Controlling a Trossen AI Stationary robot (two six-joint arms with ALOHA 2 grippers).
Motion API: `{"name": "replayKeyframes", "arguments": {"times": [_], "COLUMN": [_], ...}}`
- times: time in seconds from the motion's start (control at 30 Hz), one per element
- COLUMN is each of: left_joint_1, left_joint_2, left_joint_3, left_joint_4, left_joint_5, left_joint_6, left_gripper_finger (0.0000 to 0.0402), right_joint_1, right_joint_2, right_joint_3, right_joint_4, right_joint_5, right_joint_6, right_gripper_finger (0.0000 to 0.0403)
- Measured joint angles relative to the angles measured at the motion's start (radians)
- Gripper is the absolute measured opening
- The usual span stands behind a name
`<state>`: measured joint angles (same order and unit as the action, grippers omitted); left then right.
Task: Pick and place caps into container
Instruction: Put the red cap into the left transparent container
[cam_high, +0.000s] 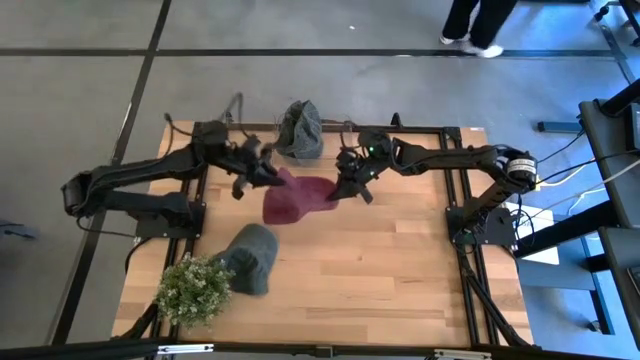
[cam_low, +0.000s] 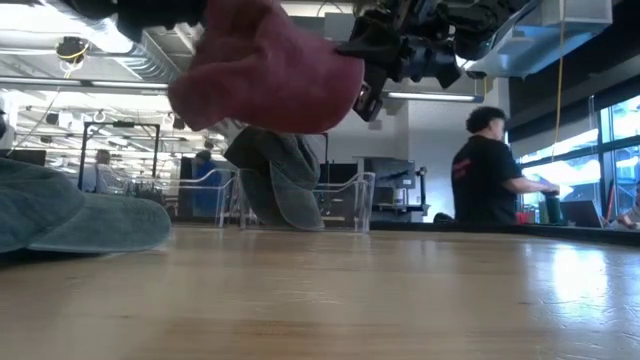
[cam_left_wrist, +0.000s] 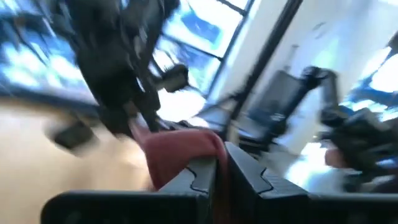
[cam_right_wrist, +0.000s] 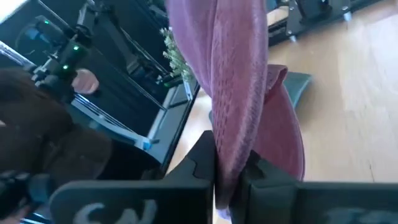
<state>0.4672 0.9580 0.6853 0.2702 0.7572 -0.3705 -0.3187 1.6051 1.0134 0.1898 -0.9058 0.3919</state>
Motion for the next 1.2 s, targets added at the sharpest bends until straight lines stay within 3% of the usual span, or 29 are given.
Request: {"name": "replayKeyframes", "arguments": {"times": [0.2,0.3,0.63,1.03,1.2], "left_joint_1": [0.096,0.11,0.111,0.049,0.03], "left_joint_2": [-0.1,-0.136,-0.186,-0.23,-0.291], "left_joint_3": [0.0,0.001,0.001,0.001,0.001], "left_joint_4": [0.002,0.014,0.022,0.011,-0.132], "left_joint_5": [-0.098,-0.107,-0.086,-0.085,-0.084], "left_joint_6": [0.226,0.301,0.306,0.233,0.503], "left_gripper_finger": [0.0024,0.0024,0.0031,0.0167,0.0194], "right_joint_1": [-0.015,-0.015,-0.022,-0.055,-0.059], "right_joint_2": [0.0,0.002,0.002,0.002,0.002], "right_joint_3": [-0.001,-0.004,-0.003,-0.003,-0.003], "right_joint_4": [0.076,0.159,0.43,0.617,0.718], "right_joint_5": [-0.042,-0.128,-0.167,-0.188,-0.216], "right_joint_6": [0.077,0.156,0.431,0.647,0.711], "right_gripper_finger": [0.0016,0.0016,0.0016,0.0016,0.0016]}}
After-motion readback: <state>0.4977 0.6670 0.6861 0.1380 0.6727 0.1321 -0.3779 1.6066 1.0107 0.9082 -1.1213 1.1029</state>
